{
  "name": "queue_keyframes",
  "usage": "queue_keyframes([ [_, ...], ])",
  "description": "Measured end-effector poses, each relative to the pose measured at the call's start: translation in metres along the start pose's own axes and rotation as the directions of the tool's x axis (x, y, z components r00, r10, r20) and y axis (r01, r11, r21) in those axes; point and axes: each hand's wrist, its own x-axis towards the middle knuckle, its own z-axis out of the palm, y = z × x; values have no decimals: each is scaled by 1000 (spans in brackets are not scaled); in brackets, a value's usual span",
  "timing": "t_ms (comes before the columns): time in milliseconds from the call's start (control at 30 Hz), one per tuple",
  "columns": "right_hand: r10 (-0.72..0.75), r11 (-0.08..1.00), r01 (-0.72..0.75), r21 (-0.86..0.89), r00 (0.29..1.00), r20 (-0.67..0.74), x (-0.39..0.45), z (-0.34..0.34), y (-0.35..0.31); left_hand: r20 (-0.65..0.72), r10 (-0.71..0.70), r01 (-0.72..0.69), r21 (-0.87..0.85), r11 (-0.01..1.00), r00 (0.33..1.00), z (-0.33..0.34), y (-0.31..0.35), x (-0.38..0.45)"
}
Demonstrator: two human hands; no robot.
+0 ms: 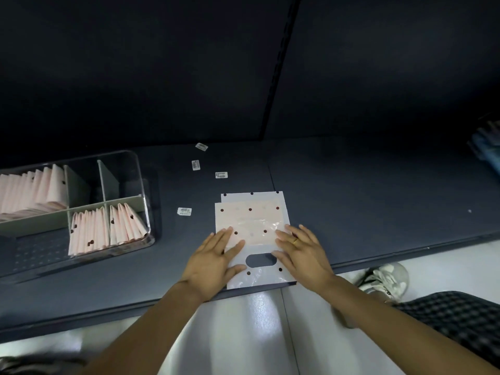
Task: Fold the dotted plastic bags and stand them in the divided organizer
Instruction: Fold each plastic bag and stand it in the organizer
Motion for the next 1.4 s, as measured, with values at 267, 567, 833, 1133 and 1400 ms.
queue_keyframes([
  [267, -208, 976, 210, 53, 978, -31, 32, 4, 13, -116, -77, 68, -82, 994, 990, -13, 2, 17],
  [567, -123, 964, 120, 236, 992, -3, 41, 5, 19, -236, -52, 26, -113, 993, 970, -17, -5, 22],
  [833, 186, 662, -452, 598, 872, 454, 59, 5, 40, -103, -409, 278, -583, 763, 907, -33, -22, 44],
  [1133, 542, 477, -699, 533, 711, 448, 100, 20, 32, 35, -528, 439, -605, 665, 848, -41, -30, 76],
  [1400, 600, 483, -749, 453, 660, 453, 110, 25, 31, -326, -501, 416, -297, 859, 802, -36, -8, 78],
])
